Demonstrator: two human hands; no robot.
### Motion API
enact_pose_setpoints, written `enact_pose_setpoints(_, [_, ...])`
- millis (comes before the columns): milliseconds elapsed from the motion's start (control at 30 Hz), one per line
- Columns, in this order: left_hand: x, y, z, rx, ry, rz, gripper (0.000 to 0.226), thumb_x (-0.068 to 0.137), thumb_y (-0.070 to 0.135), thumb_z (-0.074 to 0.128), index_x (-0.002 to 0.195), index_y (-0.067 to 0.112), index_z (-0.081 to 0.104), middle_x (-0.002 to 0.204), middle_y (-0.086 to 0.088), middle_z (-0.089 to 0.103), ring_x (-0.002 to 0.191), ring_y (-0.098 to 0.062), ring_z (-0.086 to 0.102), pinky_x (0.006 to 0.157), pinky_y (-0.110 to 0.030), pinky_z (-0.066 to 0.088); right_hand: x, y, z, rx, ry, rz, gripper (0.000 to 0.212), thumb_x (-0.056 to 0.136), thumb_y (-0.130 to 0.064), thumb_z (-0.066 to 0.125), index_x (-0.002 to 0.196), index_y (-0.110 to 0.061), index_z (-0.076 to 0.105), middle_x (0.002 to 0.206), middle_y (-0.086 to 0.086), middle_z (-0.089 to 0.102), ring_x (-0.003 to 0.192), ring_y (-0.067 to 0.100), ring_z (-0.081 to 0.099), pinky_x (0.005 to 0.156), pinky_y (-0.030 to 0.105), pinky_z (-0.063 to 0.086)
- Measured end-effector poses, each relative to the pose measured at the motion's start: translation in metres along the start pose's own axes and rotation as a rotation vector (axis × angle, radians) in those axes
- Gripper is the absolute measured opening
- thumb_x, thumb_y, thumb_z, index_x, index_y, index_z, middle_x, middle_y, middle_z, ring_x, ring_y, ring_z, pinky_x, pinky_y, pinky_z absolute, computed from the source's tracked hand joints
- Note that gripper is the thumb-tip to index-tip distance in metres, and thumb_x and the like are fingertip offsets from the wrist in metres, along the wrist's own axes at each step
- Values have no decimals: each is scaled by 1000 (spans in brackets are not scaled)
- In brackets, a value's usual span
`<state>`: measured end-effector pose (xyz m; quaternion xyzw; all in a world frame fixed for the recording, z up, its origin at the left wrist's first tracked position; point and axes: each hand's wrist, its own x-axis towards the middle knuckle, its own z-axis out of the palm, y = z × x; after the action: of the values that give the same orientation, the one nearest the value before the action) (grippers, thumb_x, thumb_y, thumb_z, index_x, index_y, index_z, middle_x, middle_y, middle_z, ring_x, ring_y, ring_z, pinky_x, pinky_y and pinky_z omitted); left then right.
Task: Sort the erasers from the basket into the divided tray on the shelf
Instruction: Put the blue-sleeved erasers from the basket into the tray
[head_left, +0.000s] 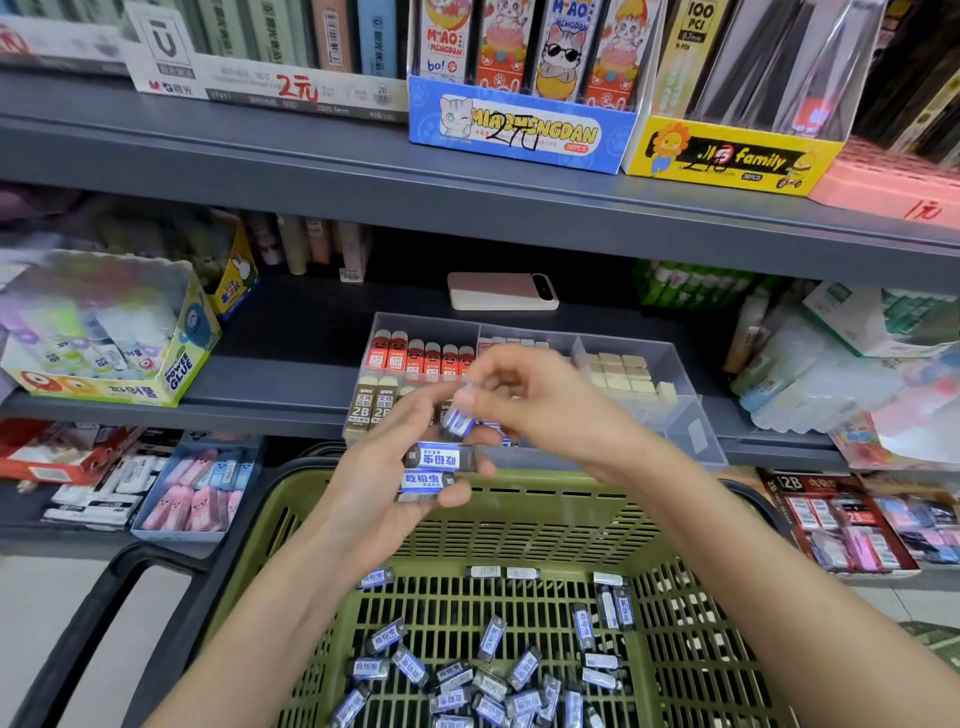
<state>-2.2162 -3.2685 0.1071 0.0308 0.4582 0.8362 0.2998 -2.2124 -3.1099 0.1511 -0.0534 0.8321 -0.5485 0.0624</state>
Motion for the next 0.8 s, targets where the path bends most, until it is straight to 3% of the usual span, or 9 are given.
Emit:
enact_pose_setpoints(67, [1,2,-3,-10,34,-7,36,86,28,46,109,8,65,88,-25,67,64,-28,63,41,-25,42,2,6,-18,87,134,55,6,85,-9,66,84,-9,60,65,1,57,51,6,49,50,21,41])
enact_pose_setpoints(133, [2,4,-7,-6,57,7,33,90,26,45,100,6,68,83,-23,67,64,-27,63,41,-24,42,2,15,-37,18,198,98,8,82,-7,68,83,-10,61,58,0,57,50,9,49,50,24,42])
enact_pose_setpoints(267, [3,6,-10,4,74,30,32,98,22,41,100,2,66,80,-20,65,64,-25,62,41,-24,42,1,35,-49,-535,118,174,21,69,-24,81,60,-21,62,53,-14,59,56,3,55,65,27,46])
enact_pose_setpoints(367, [3,7,-10,13,67,28,33,98,22,40,98,3,67,80,-19,64,64,-24,62,41,-23,42,6,42,-49,-760,94,228,30,64,-37,82,53,-24,58,53,-16,56,58,-2,52,56,22,39])
enact_pose_setpoints(433, [2,7,-10,16,62,23,33,98,23,40,98,3,67,80,-19,64,64,-24,61,41,-23,42,11,43,-50,-817,19,247,31,64,-42,81,53,-25,58,57,-15,58,63,1,52,58,23,39])
enact_pose_setpoints(567, [2,7,-9,22,61,15,33,92,28,45,97,3,67,80,-18,64,64,-24,61,42,-23,42,18,39,-48,-952,-200,237,18,78,-32,71,62,-32,64,68,-21,62,79,3,58,79,27,46])
enact_pose_setpoints(667, [3,7,-9,29,62,14,34,89,30,47,96,4,68,79,-17,64,65,-24,61,42,-23,42,23,39,-47,-1022,-320,210,17,86,-17,60,84,-28,73,72,-25,57,80,1,54,101,42,41])
enact_pose_setpoints(800, [4,6,-10,37,66,12,35,90,31,46,92,6,70,78,-17,64,64,-24,61,42,-22,42,26,40,-48,-1016,-353,224,10,85,-24,65,89,-28,73,79,-21,64,87,3,60,99,36,42])
